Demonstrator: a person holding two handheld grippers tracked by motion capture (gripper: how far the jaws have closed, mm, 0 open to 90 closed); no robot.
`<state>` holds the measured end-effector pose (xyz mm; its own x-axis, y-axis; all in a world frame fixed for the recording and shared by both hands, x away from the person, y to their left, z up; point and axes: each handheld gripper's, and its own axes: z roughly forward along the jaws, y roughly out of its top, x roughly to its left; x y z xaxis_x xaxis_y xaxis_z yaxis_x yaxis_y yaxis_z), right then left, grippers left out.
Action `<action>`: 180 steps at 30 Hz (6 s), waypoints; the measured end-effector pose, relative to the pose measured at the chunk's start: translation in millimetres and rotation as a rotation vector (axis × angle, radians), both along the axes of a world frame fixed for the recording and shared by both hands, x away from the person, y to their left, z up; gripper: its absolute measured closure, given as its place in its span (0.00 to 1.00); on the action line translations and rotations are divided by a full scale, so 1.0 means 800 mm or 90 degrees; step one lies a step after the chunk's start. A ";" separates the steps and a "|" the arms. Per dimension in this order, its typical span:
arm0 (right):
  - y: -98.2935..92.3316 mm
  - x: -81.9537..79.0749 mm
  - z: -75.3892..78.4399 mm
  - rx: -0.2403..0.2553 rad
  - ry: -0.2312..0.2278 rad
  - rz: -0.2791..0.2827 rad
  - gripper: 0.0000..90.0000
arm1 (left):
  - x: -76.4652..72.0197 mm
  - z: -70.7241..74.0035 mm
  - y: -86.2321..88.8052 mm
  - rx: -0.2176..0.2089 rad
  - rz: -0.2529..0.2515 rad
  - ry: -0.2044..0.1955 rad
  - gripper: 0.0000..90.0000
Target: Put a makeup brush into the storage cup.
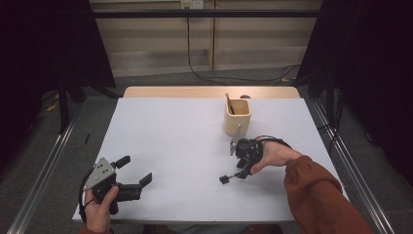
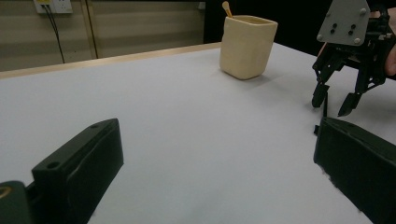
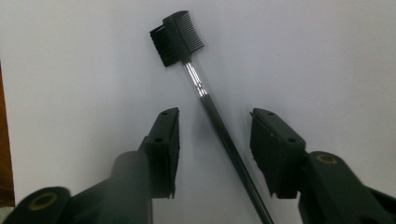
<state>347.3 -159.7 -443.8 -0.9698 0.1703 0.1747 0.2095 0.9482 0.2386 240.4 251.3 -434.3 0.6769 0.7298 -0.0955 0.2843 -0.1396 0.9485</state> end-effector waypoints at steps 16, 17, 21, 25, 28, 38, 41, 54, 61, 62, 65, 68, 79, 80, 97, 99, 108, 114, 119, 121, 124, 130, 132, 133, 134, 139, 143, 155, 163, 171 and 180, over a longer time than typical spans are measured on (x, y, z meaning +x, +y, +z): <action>0.011 -0.006 -0.006 -0.032 -0.043 0.035 0.74 | 0.001 0.000 -0.001 0.001 -0.006 -0.001 0.02; 0.013 -0.008 -0.006 -0.040 -0.048 0.040 0.73 | 0.001 0.000 -0.001 0.003 -0.006 0.001 0.02; 0.016 -0.013 -0.006 -0.048 -0.068 0.049 0.74 | 0.000 0.000 -0.002 0.001 -0.006 -0.002 0.02; 0.020 -0.013 -0.005 -0.064 -0.067 0.055 0.76 | 0.001 0.000 -0.001 0.001 -0.005 -0.001 0.02; 0.025 -0.012 -0.005 -0.085 -0.065 0.063 0.77 | 0.000 0.000 -0.001 0.001 -0.005 -0.002 0.02; 0.035 -0.010 -0.004 -0.116 -0.065 0.075 0.84 | 0.000 0.000 0.000 0.003 -0.004 -0.002 0.02; 0.034 -0.009 -0.004 -0.115 -0.065 0.073 0.90 | 0.001 -0.001 0.000 -0.007 -0.005 0.001 0.02; 0.030 -0.005 -0.004 -0.100 -0.045 0.056 0.96 | 0.002 -0.001 0.003 -0.019 0.001 0.012 0.02; 0.025 -0.001 -0.004 -0.086 -0.028 0.031 0.96 | 0.002 -0.001 0.003 -0.019 0.001 0.010 0.02; 0.023 -0.001 -0.004 -0.081 -0.025 0.022 0.96 | 0.002 -0.001 0.003 -0.017 0.001 0.011 0.02; 0.019 0.000 -0.004 -0.071 -0.028 0.006 0.96 | 0.002 -0.002 0.004 -0.018 0.001 0.011 0.02; 0.015 0.000 -0.003 -0.057 -0.036 -0.004 0.96 | 0.002 -0.002 0.003 -0.015 0.001 0.014 0.02; 0.001 -0.004 0.009 -0.002 -0.055 -0.039 0.96 | 0.002 -0.001 0.003 -0.016 0.001 0.013 0.02; 0.000 -0.005 0.010 0.002 -0.059 -0.042 0.96 | 0.002 -0.001 0.003 -0.016 0.002 0.013 0.02; -0.040 -0.008 0.045 0.166 -0.094 -0.126 0.96 | 0.001 -0.001 0.002 -0.007 0.000 0.008 0.02; -0.043 -0.009 0.046 0.179 -0.100 -0.135 0.96 | 0.002 -0.001 0.002 -0.007 0.002 0.010 0.02; -0.051 -0.014 0.054 0.244 -0.128 -0.159 0.96 | 0.002 -0.001 0.002 -0.006 0.000 0.008 0.02; -0.055 -0.014 0.053 0.288 -0.131 -0.172 0.96 | 0.002 -0.001 0.001 -0.006 0.000 0.008 0.02; -0.061 -0.016 0.053 0.315 -0.151 -0.205 0.96 | 0.002 -0.001 0.002 -0.003 0.000 0.006 0.02; -0.063 -0.016 0.053 0.329 -0.157 -0.221 0.96 | 0.002 -0.001 0.002 -0.004 0.000 0.006 0.02; -0.068 -0.018 0.058 0.361 -0.167 -0.246 0.96 | 0.002 -0.001 0.002 -0.004 0.004 0.006 0.02; -0.076 -0.020 0.061 0.416 -0.173 -0.272 0.96 | 0.002 -0.001 0.002 -0.006 0.009 0.005 0.02; -0.077 -0.022 0.060 0.433 -0.179 -0.278 0.96 | 0.002 -0.001 0.002 -0.006 0.008 0.006 0.02; -0.077 -0.023 0.060 0.440 -0.180 -0.282 0.96 | 0.001 -0.001 0.002 -0.006 0.008 0.006 0.02; -0.078 -0.024 0.060 0.448 -0.186 -0.286 0.96 | 0.002 -0.001 0.002 -0.006 0.007 0.006 0.02; -0.081 -0.030 0.063 0.489 -0.196 -0.291 0.96 | 0.002 -0.001 0.002 -0.006 0.007 0.006 0.02; -0.080 -0.035 0.069 0.517 -0.213 -0.294 0.96 | 0.001 0.000 0.002 -0.006 0.007 0.006 0.02; -0.083 -0.039 0.073 0.572 -0.245 -0.307 0.96 | 0.002 -0.001 0.003 -0.006 0.008 0.005 0.02; -0.087 -0.041 0.075 0.608 -0.259 -0.319 0.96 | 0.002 -0.001 0.004 -0.002 0.011 0.005 0.02; -0.087 -0.039 0.079 0.620 -0.268 -0.329 0.96 | 0.001 -0.001 0.002 -0.004 0.007 0.004 0.02; -0.092 -0.032 0.086 0.636 -0.275 -0.349 0.96 | 0.001 -0.001 0.001 -0.002 0.006 0.003 0.02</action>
